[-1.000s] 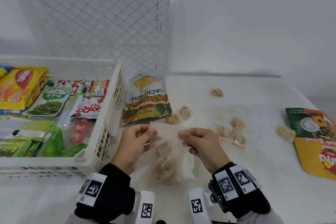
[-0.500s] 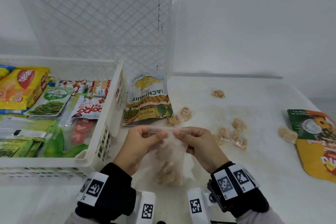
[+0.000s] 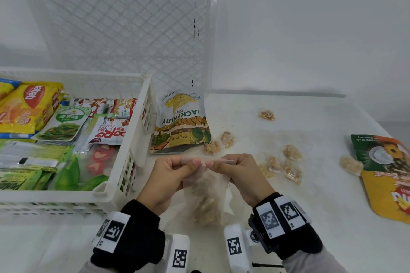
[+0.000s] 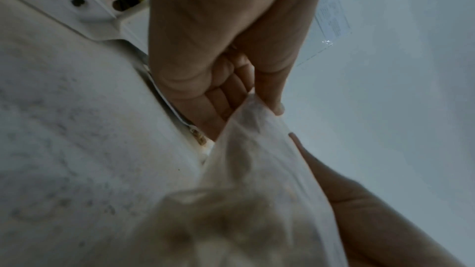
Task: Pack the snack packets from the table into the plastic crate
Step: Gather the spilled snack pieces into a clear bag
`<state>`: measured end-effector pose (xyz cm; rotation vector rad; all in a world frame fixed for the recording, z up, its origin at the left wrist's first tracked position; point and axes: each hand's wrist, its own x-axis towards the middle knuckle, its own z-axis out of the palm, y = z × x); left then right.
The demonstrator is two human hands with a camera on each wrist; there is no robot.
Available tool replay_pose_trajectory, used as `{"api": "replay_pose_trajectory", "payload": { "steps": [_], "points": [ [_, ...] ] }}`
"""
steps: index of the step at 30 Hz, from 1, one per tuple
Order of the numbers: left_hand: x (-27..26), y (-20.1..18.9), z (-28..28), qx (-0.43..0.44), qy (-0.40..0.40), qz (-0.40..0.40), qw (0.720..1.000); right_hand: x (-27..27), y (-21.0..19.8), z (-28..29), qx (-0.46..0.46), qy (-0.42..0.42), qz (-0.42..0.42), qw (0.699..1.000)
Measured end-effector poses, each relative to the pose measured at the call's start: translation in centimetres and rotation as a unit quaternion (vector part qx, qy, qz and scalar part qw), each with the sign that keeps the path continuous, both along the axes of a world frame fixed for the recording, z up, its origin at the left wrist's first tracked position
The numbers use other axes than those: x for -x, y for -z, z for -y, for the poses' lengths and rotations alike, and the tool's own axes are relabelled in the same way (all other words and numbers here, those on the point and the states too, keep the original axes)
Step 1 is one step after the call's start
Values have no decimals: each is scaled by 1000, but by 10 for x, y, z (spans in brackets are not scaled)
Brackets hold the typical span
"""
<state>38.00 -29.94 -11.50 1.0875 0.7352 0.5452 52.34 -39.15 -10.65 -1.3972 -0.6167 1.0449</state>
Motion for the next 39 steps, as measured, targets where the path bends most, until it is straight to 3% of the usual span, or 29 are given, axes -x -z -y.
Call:
{"api": "replay_pose_trajectory", "payload": {
  "steps": [10,12,17,19,21,23,25,27,30,34,39],
  "points": [
    [3,14,-15,62,-48,-114,990,-1,8,-6,130,-42,-36,990],
    [4,21,-16,27,-55,-156,986,0,9,-10,161,-55,-7,985],
    [7,32,-20,-149,-17,-292,944,-2,12,-15,241,-95,144,955],
    [7,29,-21,-200,-14,-336,920,-3,7,-20,286,-136,233,920],
    [6,24,-19,-232,-24,-354,906,-4,1,-26,321,-173,350,863],
    [4,18,-17,-262,-59,-352,897,-7,-6,-34,310,-151,442,828],
    [3,11,-17,-291,-106,-331,891,-13,-13,-43,257,-65,455,850],
    [3,6,-16,-308,-139,-299,892,-21,-17,-56,212,-3,407,888],
    [5,1,-15,-311,-148,-275,898,-25,-18,-76,205,-19,319,925],
    [9,-5,-16,-304,-146,-273,901,-24,-13,-95,220,-38,321,920],
    [13,-13,-18,-327,-135,-314,881,-32,-26,-97,141,-13,150,978]
  ]
}}
